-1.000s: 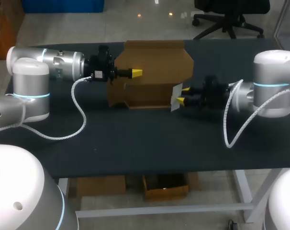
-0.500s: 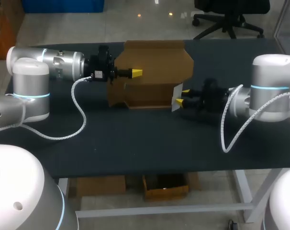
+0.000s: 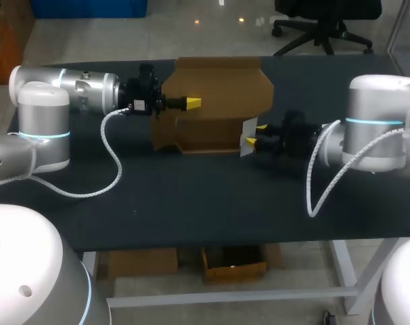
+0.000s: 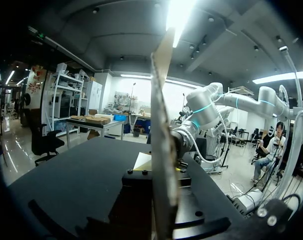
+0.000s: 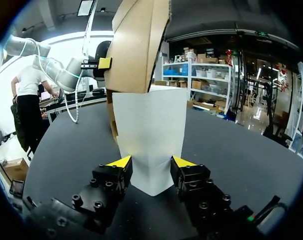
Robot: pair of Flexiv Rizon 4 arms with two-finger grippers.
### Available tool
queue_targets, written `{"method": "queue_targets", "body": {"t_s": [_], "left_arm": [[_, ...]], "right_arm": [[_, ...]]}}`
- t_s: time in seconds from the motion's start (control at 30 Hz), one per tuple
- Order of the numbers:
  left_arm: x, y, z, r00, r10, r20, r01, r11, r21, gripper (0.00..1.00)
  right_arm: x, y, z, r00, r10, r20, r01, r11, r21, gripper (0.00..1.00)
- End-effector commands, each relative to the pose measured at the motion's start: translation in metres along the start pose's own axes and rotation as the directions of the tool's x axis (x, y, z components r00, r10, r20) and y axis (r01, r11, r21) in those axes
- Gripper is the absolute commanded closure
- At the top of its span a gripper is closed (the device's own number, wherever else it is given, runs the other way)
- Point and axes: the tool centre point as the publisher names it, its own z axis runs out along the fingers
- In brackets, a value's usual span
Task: Assemble the packaging by folding the flat box into shape, placing the metal phone stand inside, and closing the box properly
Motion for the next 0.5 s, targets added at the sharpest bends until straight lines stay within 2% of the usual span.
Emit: {"method": "queue_targets", "body": {"t_s": [0.03, 0.5], "left_arm": [[-0.0014, 0.0051, 0.0000, 1.000, 0.000, -0.003, 0.000, 1.000, 0.001, 1.00], [-0.0014, 0.0051, 0.0000, 1.000, 0.000, -0.003, 0.000, 1.000, 0.001, 1.00]], "right_arm": [[0.0043, 0.0016, 0.0043, 1.000, 0.001, 0.022, -0.001, 1.000, 0.000, 0.53], [0.0007, 0.0020, 0.0100, 0.996, 0.018, 0.088, -0.020, 1.000, 0.016, 0.55]]}}
